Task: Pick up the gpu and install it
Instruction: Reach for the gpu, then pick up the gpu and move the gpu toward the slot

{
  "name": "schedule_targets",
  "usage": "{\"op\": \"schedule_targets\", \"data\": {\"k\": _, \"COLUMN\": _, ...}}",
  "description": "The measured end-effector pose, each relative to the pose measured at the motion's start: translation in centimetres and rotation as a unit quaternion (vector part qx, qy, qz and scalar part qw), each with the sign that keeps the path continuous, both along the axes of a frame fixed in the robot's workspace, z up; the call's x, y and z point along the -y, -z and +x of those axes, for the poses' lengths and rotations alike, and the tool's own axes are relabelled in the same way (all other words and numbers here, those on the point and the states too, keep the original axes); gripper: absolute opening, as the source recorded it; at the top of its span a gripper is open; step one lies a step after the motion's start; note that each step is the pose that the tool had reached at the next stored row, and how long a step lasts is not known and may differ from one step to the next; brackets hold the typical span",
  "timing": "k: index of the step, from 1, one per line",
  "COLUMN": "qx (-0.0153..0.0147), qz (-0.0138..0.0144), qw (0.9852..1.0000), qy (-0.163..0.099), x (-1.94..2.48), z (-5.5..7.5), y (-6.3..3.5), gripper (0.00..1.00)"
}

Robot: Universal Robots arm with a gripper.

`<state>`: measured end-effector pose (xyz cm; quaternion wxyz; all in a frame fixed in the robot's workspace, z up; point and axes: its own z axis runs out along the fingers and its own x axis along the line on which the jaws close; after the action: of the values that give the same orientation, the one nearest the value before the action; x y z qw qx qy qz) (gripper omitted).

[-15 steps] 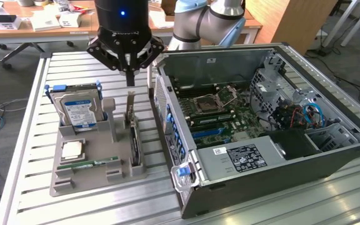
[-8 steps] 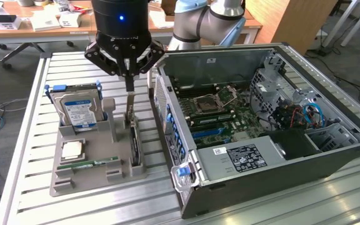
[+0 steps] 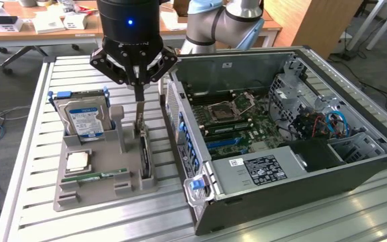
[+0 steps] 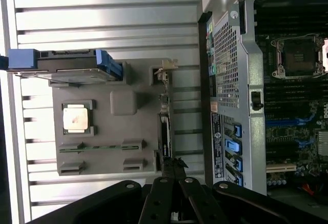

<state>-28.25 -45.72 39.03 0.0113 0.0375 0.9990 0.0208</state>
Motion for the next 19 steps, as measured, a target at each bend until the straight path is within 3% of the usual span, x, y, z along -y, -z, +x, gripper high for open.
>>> {"op": "schedule_targets", "data": {"k": 13, "qx": 0.0000, "qz": 0.0000, "qw": 1.0000, "qy": 0.000, "x": 0.00, "z": 0.00, "y": 0.00, "gripper": 0.11}}
{"op": "schedule_targets", "data": {"k": 18, "qx": 0.0000, "qz": 0.0000, "qw": 1.0000, "qy": 0.000, "x": 0.01, "z": 0.00, "y": 0.00, "gripper": 0.35}}
{"op": "schedule_targets", "data": {"k": 19, "qx": 0.0000, "qz": 0.0000, "qw": 1.0000, "qy": 0.000, "x": 0.00, "z": 0.00, "y": 0.00, "gripper": 0.35}}
